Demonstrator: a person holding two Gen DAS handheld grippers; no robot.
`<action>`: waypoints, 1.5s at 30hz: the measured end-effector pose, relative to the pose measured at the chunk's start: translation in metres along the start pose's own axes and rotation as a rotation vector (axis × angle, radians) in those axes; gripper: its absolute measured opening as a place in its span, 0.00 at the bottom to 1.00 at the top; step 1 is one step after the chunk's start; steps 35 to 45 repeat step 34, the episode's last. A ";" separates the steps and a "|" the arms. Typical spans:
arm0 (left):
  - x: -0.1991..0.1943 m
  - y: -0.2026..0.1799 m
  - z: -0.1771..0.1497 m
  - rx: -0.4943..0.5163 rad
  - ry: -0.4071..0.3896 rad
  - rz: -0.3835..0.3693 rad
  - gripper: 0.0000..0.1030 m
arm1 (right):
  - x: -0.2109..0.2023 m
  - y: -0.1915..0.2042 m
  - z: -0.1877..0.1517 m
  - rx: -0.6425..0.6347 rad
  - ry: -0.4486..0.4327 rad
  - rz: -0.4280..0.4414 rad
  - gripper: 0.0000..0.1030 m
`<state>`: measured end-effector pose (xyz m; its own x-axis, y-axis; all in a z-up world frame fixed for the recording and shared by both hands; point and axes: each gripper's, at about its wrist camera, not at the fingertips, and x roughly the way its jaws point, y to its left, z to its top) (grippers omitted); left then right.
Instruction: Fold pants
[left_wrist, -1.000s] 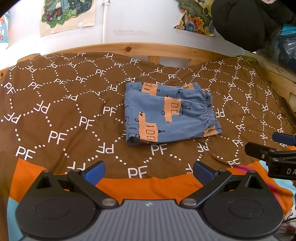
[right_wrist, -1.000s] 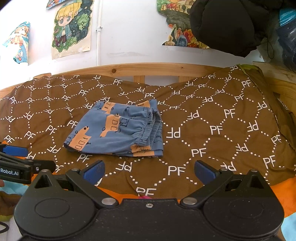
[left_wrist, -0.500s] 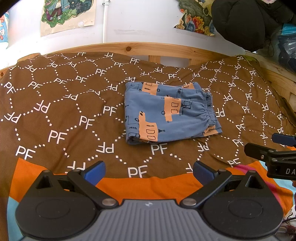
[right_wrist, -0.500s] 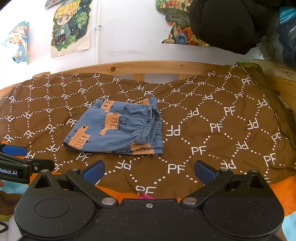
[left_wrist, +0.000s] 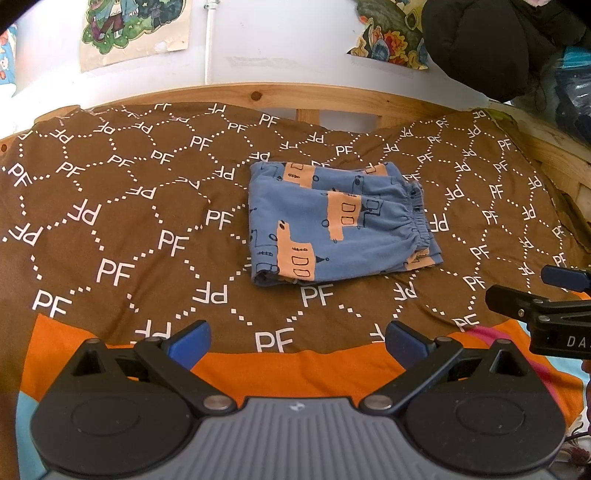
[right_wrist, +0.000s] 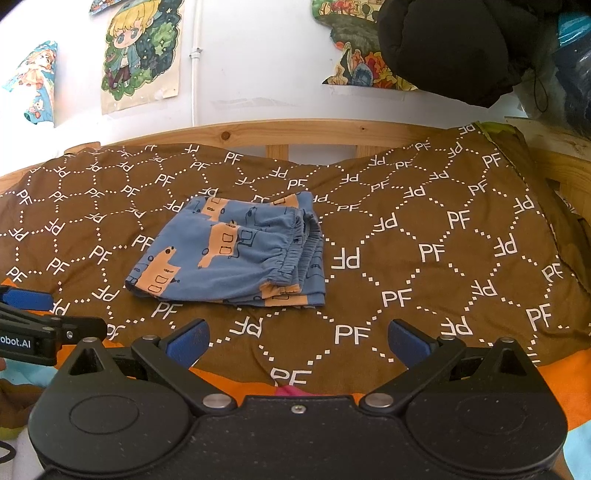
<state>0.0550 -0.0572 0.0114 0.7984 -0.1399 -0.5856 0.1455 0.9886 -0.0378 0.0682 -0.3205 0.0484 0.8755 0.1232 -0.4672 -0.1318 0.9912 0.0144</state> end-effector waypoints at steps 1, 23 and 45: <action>0.000 -0.001 0.000 0.004 0.000 0.001 1.00 | 0.000 0.000 0.000 0.000 0.001 0.000 0.99; -0.002 -0.001 0.001 -0.008 0.023 0.008 1.00 | 0.003 -0.001 -0.001 0.006 0.018 -0.008 0.99; -0.001 -0.001 0.001 -0.009 0.027 -0.004 1.00 | 0.003 -0.002 -0.002 0.005 0.022 -0.009 0.99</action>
